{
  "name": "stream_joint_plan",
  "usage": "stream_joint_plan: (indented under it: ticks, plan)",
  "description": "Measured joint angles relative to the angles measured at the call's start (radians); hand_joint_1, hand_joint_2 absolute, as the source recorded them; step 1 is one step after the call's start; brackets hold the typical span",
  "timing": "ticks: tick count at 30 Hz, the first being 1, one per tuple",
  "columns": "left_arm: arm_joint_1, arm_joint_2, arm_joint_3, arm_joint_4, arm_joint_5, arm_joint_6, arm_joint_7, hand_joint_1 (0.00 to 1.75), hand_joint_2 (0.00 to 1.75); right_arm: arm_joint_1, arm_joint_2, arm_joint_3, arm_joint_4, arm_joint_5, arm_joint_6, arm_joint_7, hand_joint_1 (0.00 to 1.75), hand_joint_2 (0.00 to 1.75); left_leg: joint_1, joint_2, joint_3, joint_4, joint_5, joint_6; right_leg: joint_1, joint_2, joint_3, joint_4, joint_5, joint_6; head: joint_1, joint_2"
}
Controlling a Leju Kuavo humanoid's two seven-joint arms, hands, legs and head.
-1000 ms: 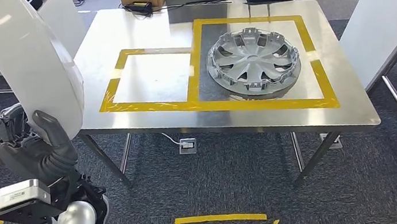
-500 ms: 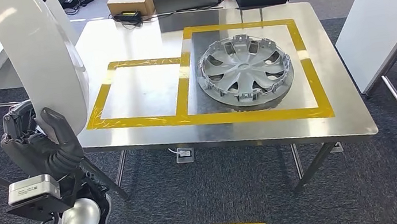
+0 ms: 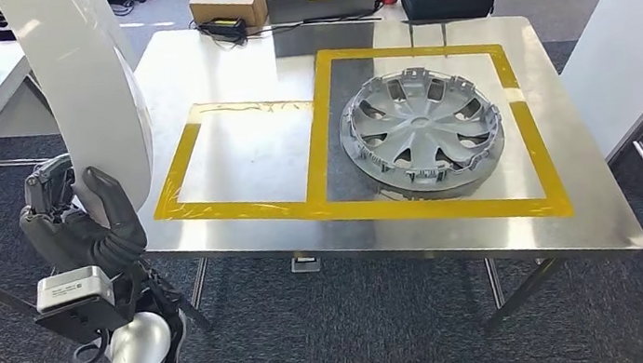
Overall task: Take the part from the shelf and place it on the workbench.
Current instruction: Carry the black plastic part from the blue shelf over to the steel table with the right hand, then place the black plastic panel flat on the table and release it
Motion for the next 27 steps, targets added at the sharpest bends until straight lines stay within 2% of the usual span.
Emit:
stream_joint_plan:
  ticks: [1, 2, 3, 6, 7, 8, 10, 11, 12, 13, 15, 16, 17, 18, 19, 21, 22, 23, 26, 27]
  plan:
    - [-0.006, 0.000, 0.000, 0.006, -0.003, 0.000, 0.002, 1.75, 1.75, -0.001, 0.000, 0.000, 0.000, 0.001, 0.000, 0.000, 0.00, 0.00, -0.001, 0.000, 0.007, 0.000, -0.007, -0.006, 0.002, -0.001, 0.017, -0.050, 0.017, -0.005, 0.000, 0.000]
    - [-0.011, 0.000, -0.001, 0.011, -0.007, 0.000, 0.006, 1.75, 1.75, -0.002, 0.000, 0.001, 0.000, 0.003, 0.000, 0.000, 0.00, 0.00, -0.002, 0.000, 0.010, -0.001, -0.014, -0.012, 0.005, -0.002, 0.029, -0.078, 0.023, -0.010, 0.000, 0.000]
    - [-0.015, 0.000, -0.001, 0.015, -0.013, 0.000, 0.010, 1.75, 1.75, -0.002, 0.000, 0.001, 0.000, 0.004, 0.000, 0.000, 0.00, 0.00, -0.003, 0.000, 0.014, 0.002, -0.016, -0.018, 0.006, -0.003, 0.033, -0.084, 0.017, -0.017, 0.000, 0.000]
    - [-0.026, 0.000, -0.001, 0.024, -0.029, 0.000, 0.029, 1.75, 1.75, -0.001, 0.000, 0.003, 0.000, 0.006, 0.002, 0.001, 0.00, 0.00, -0.002, 0.001, 0.016, 0.034, -0.023, -0.035, 0.003, -0.001, 0.057, -0.091, 0.024, -0.039, -0.002, 0.000]
    - [-0.031, 0.000, -0.001, 0.027, -0.034, 0.000, 0.035, 1.75, 1.75, -0.003, 0.000, 0.003, 0.000, 0.006, 0.004, 0.001, 0.00, 0.00, -0.002, 0.002, 0.000, 0.067, -0.034, -0.039, 0.002, -0.001, 0.067, -0.092, 0.020, -0.046, -0.003, 0.000]
    - [-0.035, 0.000, -0.001, 0.030, -0.037, 0.000, 0.042, 1.75, 1.75, -0.005, 0.000, 0.003, 0.000, 0.007, 0.006, 0.001, 0.00, 0.00, -0.001, 0.002, -0.030, 0.118, -0.052, -0.042, 0.002, -0.001, 0.074, -0.093, 0.016, -0.051, -0.004, 0.000]
    - [-0.040, 0.003, -0.002, 0.042, -0.041, 0.000, 0.058, 1.75, 1.75, -0.008, 0.000, 0.004, 0.000, 0.007, 0.010, 0.002, 0.00, 0.00, 0.000, 0.002, -0.112, 0.240, -0.099, -0.047, 0.003, 0.000, 0.084, -0.093, 0.004, -0.057, -0.005, 0.000]
    - [-0.041, 0.005, -0.002, 0.051, -0.041, 0.000, 0.068, 1.75, 1.75, -0.008, 0.000, 0.004, 0.000, 0.008, 0.011, 0.003, 0.00, 0.00, 0.000, 0.002, -0.145, 0.277, -0.110, -0.048, 0.004, 0.000, 0.090, -0.093, -0.003, -0.057, -0.006, 0.000]
    - [-0.043, 0.007, -0.002, 0.062, -0.039, 0.000, 0.079, 1.75, 1.75, -0.008, 0.000, 0.004, 0.000, 0.008, 0.013, 0.004, 0.00, 0.00, 0.000, 0.002, -0.163, 0.283, -0.101, -0.047, 0.004, 0.001, 0.097, -0.093, -0.010, -0.057, -0.006, 0.000]
    - [-0.047, 0.009, -0.002, 0.072, -0.036, 0.000, 0.089, 1.75, 1.75, -0.008, 0.000, 0.004, 0.000, 0.008, 0.014, 0.004, 0.00, 0.00, 0.000, 0.003, -0.162, 0.251, -0.069, -0.046, 0.004, 0.002, 0.107, -0.093, -0.017, -0.056, -0.006, 0.000]
    - [-0.060, 0.013, -0.002, 0.092, -0.029, 0.000, 0.102, 1.75, 1.75, -0.009, 0.001, 0.004, 0.000, 0.009, 0.015, 0.005, 0.00, 0.00, -0.002, 0.003, -0.120, 0.121, 0.022, -0.038, 0.005, 0.002, 0.127, -0.093, -0.032, -0.051, -0.005, 0.000]
    - [-0.067, 0.015, -0.002, 0.100, -0.026, 0.000, 0.104, 1.75, 1.75, -0.010, 0.001, 0.004, 0.000, 0.009, 0.015, 0.005, 0.00, 0.00, -0.004, 0.003, -0.101, 0.065, 0.039, -0.034, 0.005, 0.003, 0.135, -0.093, -0.040, -0.047, -0.006, 0.000]
    - [-0.072, 0.017, -0.002, 0.107, -0.024, 0.000, 0.105, 1.75, 1.75, -0.012, 0.001, 0.004, 0.000, 0.009, 0.015, 0.005, 0.00, 0.00, -0.006, 0.004, -0.086, 0.030, 0.048, -0.028, 0.006, 0.003, 0.139, -0.093, -0.047, -0.040, -0.006, 0.000]
    - [-0.076, 0.019, -0.003, 0.113, -0.022, 0.000, 0.106, 1.75, 1.75, -0.012, 0.001, 0.004, -0.001, 0.009, 0.015, 0.005, 0.00, 0.00, -0.008, 0.004, -0.080, 0.018, 0.043, -0.022, 0.007, 0.003, 0.143, -0.090, -0.050, -0.033, -0.007, 0.000]
    - [-0.080, 0.020, -0.003, 0.119, -0.019, 0.000, 0.110, 1.75, 1.75, -0.013, 0.001, 0.004, -0.001, 0.010, 0.016, 0.005, 0.00, 0.00, -0.009, 0.004, -0.078, 0.014, 0.036, -0.015, 0.008, 0.003, 0.146, -0.088, -0.051, -0.027, -0.007, 0.000]
    - [-0.095, 0.023, -0.004, 0.137, -0.001, -0.006, 0.134, 1.75, 1.75, -0.013, 0.001, 0.005, -0.001, 0.013, 0.018, 0.006, 0.00, 0.00, -0.004, 0.002, -0.064, 0.010, 0.046, -0.003, 0.009, 0.002, 0.149, -0.073, -0.053, -0.017, -0.007, 0.000]
    - [-0.112, 0.025, -0.004, 0.156, 0.013, -0.014, 0.153, 1.75, 1.75, -0.014, 0.001, 0.006, -0.001, 0.016, 0.019, 0.006, 0.00, 0.00, -0.002, 0.002, -0.058, 0.009, 0.044, 0.002, 0.008, 0.001, 0.139, -0.052, -0.060, -0.012, -0.006, 0.000]
    - [-0.136, 0.028, -0.004, 0.185, 0.026, -0.024, 0.173, 1.75, 1.75, -0.016, 0.000, 0.007, -0.001, 0.020, 0.022, 0.007, 0.00, 0.00, 0.000, 0.001, -0.052, 0.007, 0.044, 0.006, 0.007, 0.001, 0.116, -0.010, -0.076, -0.008, -0.004, 0.000]
    - [-0.237, 0.047, -0.002, 0.340, 0.021, -0.035, 0.220, 1.75, 1.75, -0.021, 0.000, 0.013, -0.001, 0.027, 0.029, 0.012, 0.00, 0.00, -0.001, -0.002, -0.048, 0.007, 0.036, 0.012, 0.004, 0.001, -0.004, 0.162, -0.141, 0.003, 0.000, 0.000]
    - [-0.278, 0.055, -0.001, 0.408, 0.002, -0.029, 0.238, 1.75, 1.75, -0.020, 0.000, 0.014, -0.001, 0.028, 0.030, 0.013, 0.00, 0.00, -0.001, -0.003, -0.047, 0.008, 0.033, 0.012, 0.004, 0.001, -0.032, 0.186, -0.141, 0.004, 0.000, 0.000]
